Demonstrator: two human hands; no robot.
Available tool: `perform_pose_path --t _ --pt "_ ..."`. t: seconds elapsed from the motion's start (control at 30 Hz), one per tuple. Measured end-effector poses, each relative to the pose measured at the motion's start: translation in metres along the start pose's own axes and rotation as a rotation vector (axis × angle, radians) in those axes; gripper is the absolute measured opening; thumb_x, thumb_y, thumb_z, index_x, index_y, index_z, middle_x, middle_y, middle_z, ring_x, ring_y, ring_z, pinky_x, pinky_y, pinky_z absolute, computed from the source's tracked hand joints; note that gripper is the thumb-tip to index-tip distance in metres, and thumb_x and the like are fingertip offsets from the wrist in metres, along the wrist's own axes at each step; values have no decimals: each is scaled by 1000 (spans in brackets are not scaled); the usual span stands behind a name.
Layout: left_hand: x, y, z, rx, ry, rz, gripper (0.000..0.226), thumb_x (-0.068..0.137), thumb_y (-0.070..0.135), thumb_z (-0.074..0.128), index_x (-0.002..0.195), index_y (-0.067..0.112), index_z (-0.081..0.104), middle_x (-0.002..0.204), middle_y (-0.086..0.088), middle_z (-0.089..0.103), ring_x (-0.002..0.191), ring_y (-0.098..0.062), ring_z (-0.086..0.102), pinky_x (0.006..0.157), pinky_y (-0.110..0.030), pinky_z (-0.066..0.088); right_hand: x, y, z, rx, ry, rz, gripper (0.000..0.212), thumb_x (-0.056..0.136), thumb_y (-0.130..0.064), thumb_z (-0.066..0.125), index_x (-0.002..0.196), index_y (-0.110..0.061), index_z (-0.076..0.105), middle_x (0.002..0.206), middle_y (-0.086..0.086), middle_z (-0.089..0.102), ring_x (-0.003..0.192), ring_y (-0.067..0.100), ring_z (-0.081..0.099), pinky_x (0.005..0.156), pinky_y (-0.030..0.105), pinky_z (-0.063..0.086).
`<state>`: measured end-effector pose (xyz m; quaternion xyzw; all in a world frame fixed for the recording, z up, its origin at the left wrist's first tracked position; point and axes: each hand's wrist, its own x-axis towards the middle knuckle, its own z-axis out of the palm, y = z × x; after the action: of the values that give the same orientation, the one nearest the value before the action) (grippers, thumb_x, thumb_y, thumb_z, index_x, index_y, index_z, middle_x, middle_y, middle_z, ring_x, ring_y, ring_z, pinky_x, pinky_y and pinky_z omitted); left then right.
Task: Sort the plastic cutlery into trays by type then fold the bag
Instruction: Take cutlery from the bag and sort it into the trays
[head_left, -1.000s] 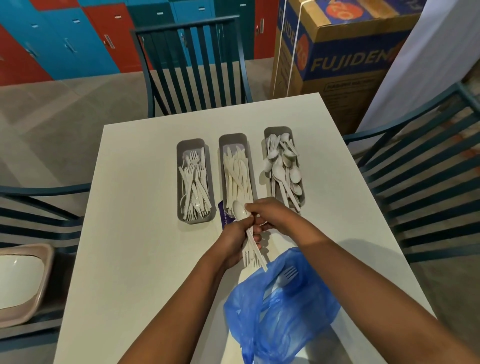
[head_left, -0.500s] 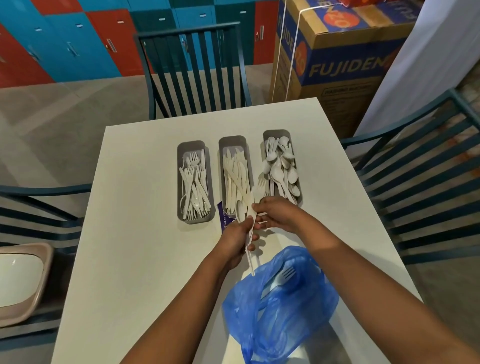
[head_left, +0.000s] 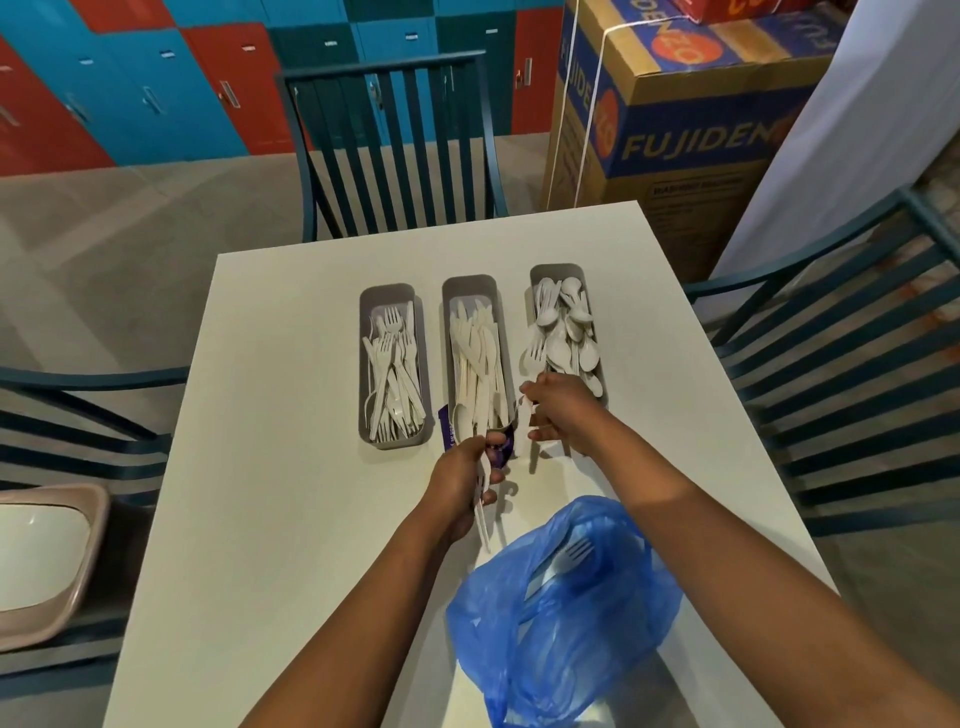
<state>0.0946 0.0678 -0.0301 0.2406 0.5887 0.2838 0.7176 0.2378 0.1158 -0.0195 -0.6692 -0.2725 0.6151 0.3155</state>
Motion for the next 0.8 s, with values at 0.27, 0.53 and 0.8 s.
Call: perform_pose_path --t 0.27,0.53,0.8 --pt "8 10 -19 -102 206 204 24 99 12 40 107 4 61 61 -7 58 42 -11 54 43 -19 47 8 3 29 -206 -114 21 14 88 4 45 85 -9 50 78 12 47 61 20 48 49 25 45" --pt "18 21 -66 79 481 281 20 95 18 47 81 8 56 56 -6 45 40 -12 39 39 -17 30 27 -16 80 -406 -80 -94 17 87 -2 54 74 -13 51 64 5 51 53 18 50 58 32 50" --pt "30 23 -104 109 573 255 22 93 21 54 74 10 58 61 -5 50 54 -21 43 51 -25 33 49 -22 126 -531 -17 -147 26 85 2 51 66 -15 50 74 3 53 59 16 52 41 15 37"
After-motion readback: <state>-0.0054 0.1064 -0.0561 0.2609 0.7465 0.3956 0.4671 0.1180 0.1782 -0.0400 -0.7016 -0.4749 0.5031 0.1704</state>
